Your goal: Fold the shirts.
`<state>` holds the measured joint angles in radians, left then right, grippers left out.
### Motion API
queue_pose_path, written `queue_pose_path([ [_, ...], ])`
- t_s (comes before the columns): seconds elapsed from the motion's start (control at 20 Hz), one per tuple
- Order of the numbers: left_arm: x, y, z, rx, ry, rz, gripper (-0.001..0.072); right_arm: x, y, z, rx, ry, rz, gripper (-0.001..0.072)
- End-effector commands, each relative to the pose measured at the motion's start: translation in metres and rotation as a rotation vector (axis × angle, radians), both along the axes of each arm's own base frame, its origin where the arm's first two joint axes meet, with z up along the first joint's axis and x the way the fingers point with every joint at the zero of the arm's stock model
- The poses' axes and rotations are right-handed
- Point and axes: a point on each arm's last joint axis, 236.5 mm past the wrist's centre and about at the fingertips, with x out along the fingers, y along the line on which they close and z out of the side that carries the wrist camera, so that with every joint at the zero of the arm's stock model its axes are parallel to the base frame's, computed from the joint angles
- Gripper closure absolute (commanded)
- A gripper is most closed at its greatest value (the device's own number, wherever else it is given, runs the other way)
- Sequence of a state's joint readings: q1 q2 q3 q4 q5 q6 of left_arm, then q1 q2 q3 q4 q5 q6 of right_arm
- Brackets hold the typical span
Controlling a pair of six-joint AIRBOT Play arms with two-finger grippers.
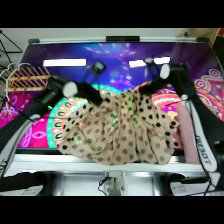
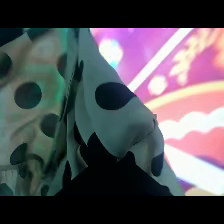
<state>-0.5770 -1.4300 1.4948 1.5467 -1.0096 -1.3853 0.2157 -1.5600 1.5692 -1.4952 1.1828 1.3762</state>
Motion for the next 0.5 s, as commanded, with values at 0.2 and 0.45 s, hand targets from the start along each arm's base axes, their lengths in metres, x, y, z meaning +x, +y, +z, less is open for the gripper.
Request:
queue_pose_path([
  [0.2,-0.009,0.131,0.311,-0.281,-0.481,0.383,0.0663,-0.03,-0.05,0.366,0.067,-0.919,-0.133,0.0659],
  [0.45,-0.075,0.162,0.327,-0.374,-0.468,0.449,0.0663,-0.125,-0.075,0.365,0.085,-0.77,-0.204,0.0659],
])
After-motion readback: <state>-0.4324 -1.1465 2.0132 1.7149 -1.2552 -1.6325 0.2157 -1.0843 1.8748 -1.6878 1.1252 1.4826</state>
